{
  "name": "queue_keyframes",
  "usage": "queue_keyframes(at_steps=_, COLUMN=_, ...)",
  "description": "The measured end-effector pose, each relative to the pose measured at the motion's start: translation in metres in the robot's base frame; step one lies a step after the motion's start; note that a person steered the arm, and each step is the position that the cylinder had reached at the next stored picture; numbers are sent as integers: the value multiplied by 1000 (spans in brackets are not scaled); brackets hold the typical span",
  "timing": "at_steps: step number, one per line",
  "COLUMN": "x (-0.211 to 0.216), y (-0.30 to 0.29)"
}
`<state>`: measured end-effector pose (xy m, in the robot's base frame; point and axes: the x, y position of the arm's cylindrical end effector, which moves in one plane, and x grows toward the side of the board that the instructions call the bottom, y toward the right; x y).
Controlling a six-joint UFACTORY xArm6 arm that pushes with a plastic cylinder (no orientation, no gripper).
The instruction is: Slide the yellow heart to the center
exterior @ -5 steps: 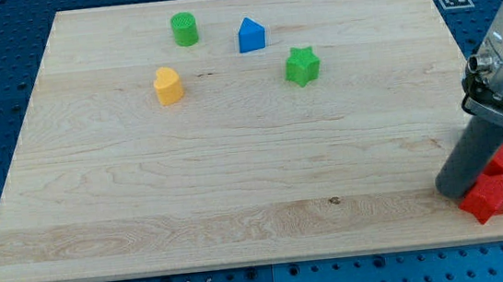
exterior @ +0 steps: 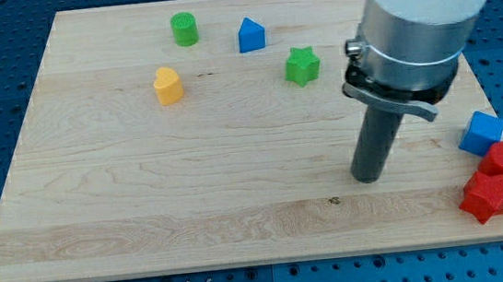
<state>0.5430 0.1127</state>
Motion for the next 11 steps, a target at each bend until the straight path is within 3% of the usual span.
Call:
queue_keyframes(at_steps=4, x=-35, y=-62)
queue_keyframes(at_steps=11, x=-48, y=-142)
